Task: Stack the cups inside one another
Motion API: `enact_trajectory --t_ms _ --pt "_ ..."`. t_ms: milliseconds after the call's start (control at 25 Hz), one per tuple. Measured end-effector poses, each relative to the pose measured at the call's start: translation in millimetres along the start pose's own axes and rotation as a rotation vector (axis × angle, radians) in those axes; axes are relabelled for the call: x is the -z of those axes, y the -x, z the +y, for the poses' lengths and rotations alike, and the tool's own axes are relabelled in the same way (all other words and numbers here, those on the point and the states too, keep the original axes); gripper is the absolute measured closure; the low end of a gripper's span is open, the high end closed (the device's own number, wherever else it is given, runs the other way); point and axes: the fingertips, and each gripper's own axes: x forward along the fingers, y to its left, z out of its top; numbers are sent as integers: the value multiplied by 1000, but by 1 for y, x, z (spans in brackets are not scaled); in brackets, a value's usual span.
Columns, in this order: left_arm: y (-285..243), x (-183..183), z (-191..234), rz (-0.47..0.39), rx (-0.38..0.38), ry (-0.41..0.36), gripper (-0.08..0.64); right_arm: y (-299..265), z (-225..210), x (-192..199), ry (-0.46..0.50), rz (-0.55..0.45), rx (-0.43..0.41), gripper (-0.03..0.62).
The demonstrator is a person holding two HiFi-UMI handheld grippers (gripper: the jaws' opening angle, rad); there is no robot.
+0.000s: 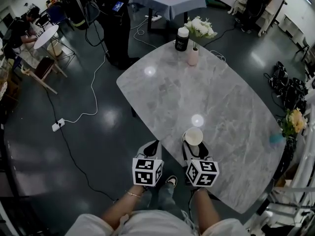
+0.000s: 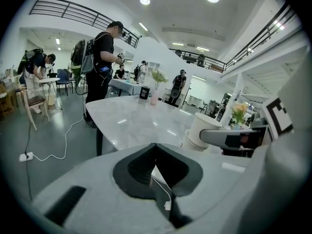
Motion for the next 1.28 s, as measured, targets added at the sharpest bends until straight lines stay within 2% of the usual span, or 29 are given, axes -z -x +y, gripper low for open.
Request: enact_trajectory --t_ms 400,1040,1160,1280 --pt "-2 4 1 6 -8 4 565 2 -2 11 -6 33 -2 344" --pt "9 -6 -5 -29 8 1 565 26 -8 -11 -28 -54 49 351" --pt "13 -9 -5 -39 9 -1 565 31 -6 -16 -24 -69 56 378" --pt "16 -14 -6 -53 13 -5 565 38 -7 -22 -18 -94 77 447"
